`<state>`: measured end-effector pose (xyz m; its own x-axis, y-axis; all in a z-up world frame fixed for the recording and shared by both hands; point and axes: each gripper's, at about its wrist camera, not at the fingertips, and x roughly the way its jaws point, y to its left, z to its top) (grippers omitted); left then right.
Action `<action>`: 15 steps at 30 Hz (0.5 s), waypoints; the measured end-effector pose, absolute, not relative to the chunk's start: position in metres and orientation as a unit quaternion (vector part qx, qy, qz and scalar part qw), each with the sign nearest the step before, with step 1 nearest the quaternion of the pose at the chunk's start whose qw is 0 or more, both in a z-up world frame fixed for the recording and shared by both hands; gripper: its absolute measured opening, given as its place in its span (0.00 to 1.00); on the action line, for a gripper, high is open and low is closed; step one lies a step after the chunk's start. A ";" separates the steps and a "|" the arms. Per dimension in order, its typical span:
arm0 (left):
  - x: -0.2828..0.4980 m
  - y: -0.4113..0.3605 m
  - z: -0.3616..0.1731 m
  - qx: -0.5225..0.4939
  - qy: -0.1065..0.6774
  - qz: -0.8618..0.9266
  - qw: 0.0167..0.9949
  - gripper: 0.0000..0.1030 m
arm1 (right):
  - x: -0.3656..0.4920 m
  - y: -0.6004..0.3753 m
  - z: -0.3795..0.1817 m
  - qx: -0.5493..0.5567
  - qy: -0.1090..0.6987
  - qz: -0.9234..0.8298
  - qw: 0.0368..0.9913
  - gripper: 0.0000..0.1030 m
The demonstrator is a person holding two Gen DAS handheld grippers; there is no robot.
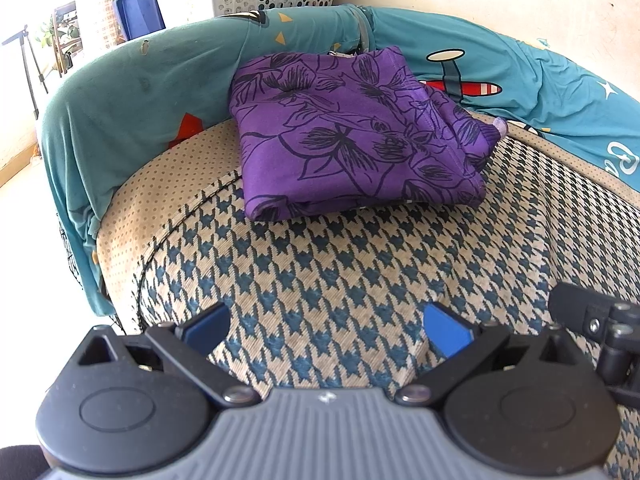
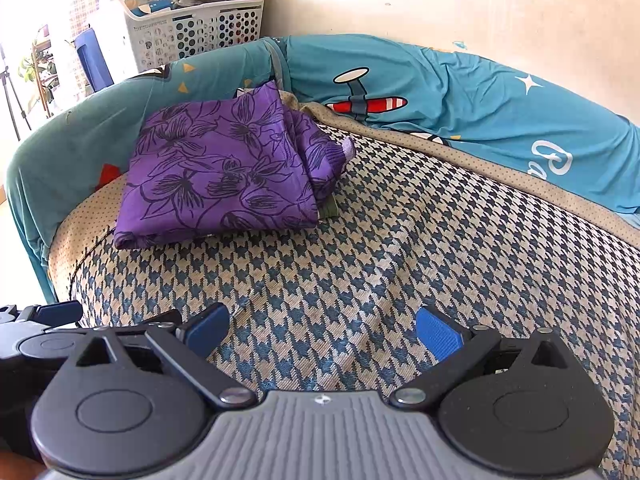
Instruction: Fold clothes
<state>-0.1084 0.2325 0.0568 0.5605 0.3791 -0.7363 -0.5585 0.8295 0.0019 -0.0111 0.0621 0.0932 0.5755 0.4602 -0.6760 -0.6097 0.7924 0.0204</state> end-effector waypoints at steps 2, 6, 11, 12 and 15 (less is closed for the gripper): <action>-0.109 0.232 0.057 -0.117 0.384 0.268 0.876 1.00 | -0.011 0.062 0.093 -0.108 0.346 0.304 0.881 0.97; -0.109 0.233 0.057 -0.117 0.384 0.268 0.876 1.00 | -0.011 0.063 0.094 -0.109 0.346 0.304 0.881 0.97; -0.109 0.232 0.057 -0.117 0.385 0.269 0.875 1.00 | -0.012 0.063 0.094 -0.110 0.346 0.304 0.881 0.97; -0.108 0.232 0.056 -0.117 0.385 0.269 0.875 1.00 | -0.012 0.064 0.094 -0.110 0.346 0.304 0.881 0.97; -0.108 0.232 0.056 -0.116 0.385 0.269 0.875 1.00 | -0.012 0.064 0.094 -0.111 0.345 0.304 0.881 0.97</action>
<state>-0.1079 0.2324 0.0564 0.5582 0.3816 -0.7367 -0.5604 0.8282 0.0043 -0.0118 0.0638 0.0940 0.5766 0.4590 -0.6759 -0.6120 0.7907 0.0150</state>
